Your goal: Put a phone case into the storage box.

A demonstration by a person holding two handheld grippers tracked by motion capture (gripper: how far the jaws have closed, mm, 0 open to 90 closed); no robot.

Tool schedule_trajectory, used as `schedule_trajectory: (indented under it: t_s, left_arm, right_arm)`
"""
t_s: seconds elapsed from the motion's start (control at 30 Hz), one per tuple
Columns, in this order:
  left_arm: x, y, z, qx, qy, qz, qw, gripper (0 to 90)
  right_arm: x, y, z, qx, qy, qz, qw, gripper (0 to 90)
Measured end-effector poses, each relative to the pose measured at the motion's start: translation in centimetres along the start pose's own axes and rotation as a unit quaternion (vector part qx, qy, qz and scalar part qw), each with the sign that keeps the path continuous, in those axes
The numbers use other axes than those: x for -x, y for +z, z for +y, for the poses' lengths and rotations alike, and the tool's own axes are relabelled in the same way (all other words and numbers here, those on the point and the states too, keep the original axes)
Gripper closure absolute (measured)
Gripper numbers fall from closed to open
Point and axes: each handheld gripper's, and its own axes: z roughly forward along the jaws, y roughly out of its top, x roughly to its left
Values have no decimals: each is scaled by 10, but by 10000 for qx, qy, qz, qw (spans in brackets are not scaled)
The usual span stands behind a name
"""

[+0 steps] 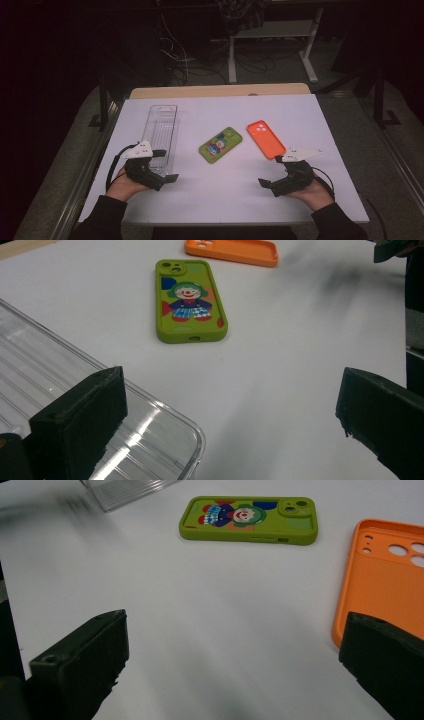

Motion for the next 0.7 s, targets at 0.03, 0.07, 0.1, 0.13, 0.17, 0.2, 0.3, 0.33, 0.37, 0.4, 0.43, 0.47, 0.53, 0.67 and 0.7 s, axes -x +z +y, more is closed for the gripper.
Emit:
schedule_trajectory:
  t_s: [0.03, 0.07, 0.1, 0.13, 0.17, 0.2, 0.3, 0.33, 0.37, 0.4, 0.43, 0.47, 0.53, 0.67, 0.7]
  left_arm:
    - [0, 0, 0, -11, 10, -1, 10000, 0]
    - [-1, 0, 0, 8, 7, -1, 10000, 0]
    - [-1, 0, 0, 8, 7, -1, 10000, 0]
    - [-1, -1, 0, 35, -30, -19, 10000, 0]
    - [-1, -1, 1, 36, -46, -23, 10000, 0]
    - [-1, -2, 1, 26, -35, -18, 10000, 0]
    - [-1, -2, 2, 58, -98, -30, 9999, 0]
    - [-1, -2, 2, 59, -119, -42, 9999, 0]
    - [-1, -2, 3, 78, -138, -54, 9999, 0]
    - [-1, -2, 3, 78, -138, -54, 9999, 0]
    - [-1, -2, 4, 60, -158, -68, 9998, 0]
    - [-1, -2, 4, 60, -158, -68, 9998, 0]
    - [-1, -2, 4, 71, -147, -53, 9999, 0]
    - [-1, -2, 4, 108, -169, -63, 9998, 0]
    - [-1, -2, 3, 108, -143, -66, 9998, 0]
  right_arm:
    - [0, 0, 0, -6, 16, 3, 10000, 0]
    - [0, 0, 0, -2, 19, 2, 10000, 0]
    - [0, 0, 0, -2, 19, 2, 10000, 0]
    - [0, 0, 0, -12, 25, 17, 10000, 0]
    - [0, 0, 1, -20, 30, 19, 10000, 0]
    - [1, 0, 1, -13, 36, 14, 10000, 0]
    - [1, -1, 1, -39, 61, 40, 10000, 0]
    - [1, -1, 2, -31, 66, 31, 10000, 0]
    - [1, -2, 2, -24, 86, 34, 10000, 0]
    - [2, -2, 3, 1, 136, 29, 9999, 0]
    - [4, -2, 4, 9, 173, 22, 9998, 0]
    - [4, -2, 5, 2, 211, 41, 9998, 0]
    - [6, -3, 8, 2, 221, -30, 9998, 0]
    - [6, -5, 12, 34, 249, -54, 9997, 0]
    - [6, -5, 14, 31, 241, -40, 9997, 0]
